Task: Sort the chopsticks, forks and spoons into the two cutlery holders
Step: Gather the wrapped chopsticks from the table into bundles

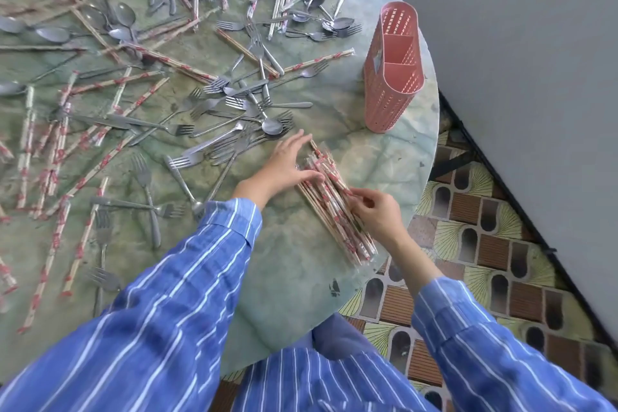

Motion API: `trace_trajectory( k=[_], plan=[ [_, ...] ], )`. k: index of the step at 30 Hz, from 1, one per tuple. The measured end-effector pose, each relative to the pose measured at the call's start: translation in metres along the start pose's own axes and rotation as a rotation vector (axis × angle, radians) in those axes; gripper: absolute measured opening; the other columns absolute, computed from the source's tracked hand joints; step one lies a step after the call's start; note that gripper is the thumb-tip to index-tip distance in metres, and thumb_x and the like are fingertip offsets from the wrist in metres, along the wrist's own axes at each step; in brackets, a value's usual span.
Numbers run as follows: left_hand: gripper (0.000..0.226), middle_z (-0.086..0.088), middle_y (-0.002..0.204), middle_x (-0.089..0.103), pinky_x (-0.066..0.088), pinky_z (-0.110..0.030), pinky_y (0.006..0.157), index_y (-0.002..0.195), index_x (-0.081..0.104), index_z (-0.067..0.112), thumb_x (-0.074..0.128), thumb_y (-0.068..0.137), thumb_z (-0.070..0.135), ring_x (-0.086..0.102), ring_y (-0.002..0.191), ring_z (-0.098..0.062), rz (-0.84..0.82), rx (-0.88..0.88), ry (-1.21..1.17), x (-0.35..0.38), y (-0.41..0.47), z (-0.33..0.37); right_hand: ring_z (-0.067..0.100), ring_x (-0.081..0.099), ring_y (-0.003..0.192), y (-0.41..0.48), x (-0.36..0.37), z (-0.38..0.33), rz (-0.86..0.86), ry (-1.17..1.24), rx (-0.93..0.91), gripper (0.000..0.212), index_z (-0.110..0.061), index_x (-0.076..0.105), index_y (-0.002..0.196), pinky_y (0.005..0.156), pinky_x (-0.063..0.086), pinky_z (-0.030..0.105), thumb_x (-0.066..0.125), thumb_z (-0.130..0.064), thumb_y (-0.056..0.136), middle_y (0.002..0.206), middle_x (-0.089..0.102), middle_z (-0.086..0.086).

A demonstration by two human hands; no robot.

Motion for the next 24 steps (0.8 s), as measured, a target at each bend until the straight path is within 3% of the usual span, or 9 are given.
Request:
trace_trajectory(
  k=[3,6,8,10,12,14,16,24],
  plan=[
    [0.086,-0.01,0.143,0.045,0.028,-0.042,0.114,0.14,0.046,0.012,0.081,0.068,0.043,0.035,0.135,-0.027,0.022,0.005,-0.022,0.002,0.005,-0.001,0.011,0.061,0.071,0.005,-0.005,0.001,0.032,0.095,0.033,0.024,-0.015,0.07,0.113,0.072,0.053,0.024,0.067,-0.022,0.09,0.086,0.068,0.002],
    [0.08,-0.01,0.13,0.052,0.037,-0.042,0.108,0.132,0.055,0.012,0.084,0.064,0.042,0.042,0.126,-0.027,0.041,0.019,-0.034,0.006,0.002,-0.004,0.006,0.061,0.07,0.011,-0.007,-0.001,0.037,0.107,0.034,0.022,-0.015,0.072,0.109,0.061,0.048,0.009,0.068,-0.024,0.089,0.087,0.069,-0.001],
    [0.088,-0.009,0.136,0.045,0.035,-0.044,0.11,0.134,0.052,0.014,0.087,0.059,0.042,0.037,0.131,-0.026,0.051,0.035,-0.053,0.008,0.002,-0.005,0.008,0.062,0.072,0.013,-0.007,-0.003,0.028,0.081,0.027,0.022,-0.016,0.073,0.108,0.063,0.047,0.01,0.067,-0.026,0.09,0.088,0.071,0.0],
    [0.101,-0.008,0.15,0.031,0.023,-0.044,0.117,0.142,0.041,0.015,0.088,0.056,0.042,0.024,0.14,-0.027,0.008,0.045,-0.02,0.008,0.004,-0.002,0.013,0.064,0.075,0.015,-0.008,-0.005,0.035,0.056,0.036,0.022,-0.016,0.074,0.107,0.07,0.052,0.021,0.067,-0.027,0.089,0.086,0.071,0.0],
    [0.11,-0.006,0.156,0.023,0.012,-0.038,0.119,0.147,0.033,0.016,0.088,0.056,0.045,0.016,0.143,-0.028,-0.046,0.044,0.08,0.007,0.008,0.0,0.009,0.056,0.06,0.017,-0.008,-0.005,0.056,0.049,0.044,0.021,-0.015,0.074,0.107,0.06,0.048,0.022,0.068,-0.025,0.089,0.068,0.063,-0.004],
    [0.113,-0.005,0.155,0.027,0.01,-0.035,0.117,0.147,0.032,0.016,0.087,0.054,0.048,0.018,0.141,-0.027,-0.062,0.054,0.109,0.006,0.01,0.002,0.003,0.039,0.043,0.019,-0.008,-0.003,0.061,0.064,0.042,0.02,-0.015,0.071,0.107,0.045,0.034,0.016,0.068,-0.021,0.088,0.054,0.047,-0.007],
    [0.112,-0.004,0.15,0.034,0.01,-0.03,0.115,0.145,0.035,0.014,0.087,0.052,0.05,0.023,0.138,-0.025,-0.052,0.074,0.116,0.006,0.011,0.001,0.003,0.034,0.039,0.019,-0.009,-0.001,0.066,0.084,0.045,0.019,-0.015,0.07,0.107,0.041,0.029,0.012,0.068,-0.019,0.088,0.053,0.043,-0.007],
    [0.088,-0.007,0.12,0.053,0.022,-0.02,0.101,0.125,0.057,0.014,0.085,0.052,0.054,0.042,0.119,-0.027,0.102,0.127,0.067,0.016,-0.003,-0.004,0.003,0.042,0.038,0.018,-0.008,-0.006,0.031,0.036,0.02,0.018,-0.016,0.076,0.104,0.043,0.032,0.009,0.064,-0.016,0.09,0.058,0.052,-0.009]
  ],
)
Point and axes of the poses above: each hand's wrist, its own y-axis towards the middle knuckle, its own x-axis out of the palm, z = x × y, the point moved 1 cm from there along y, towards the middle knuckle
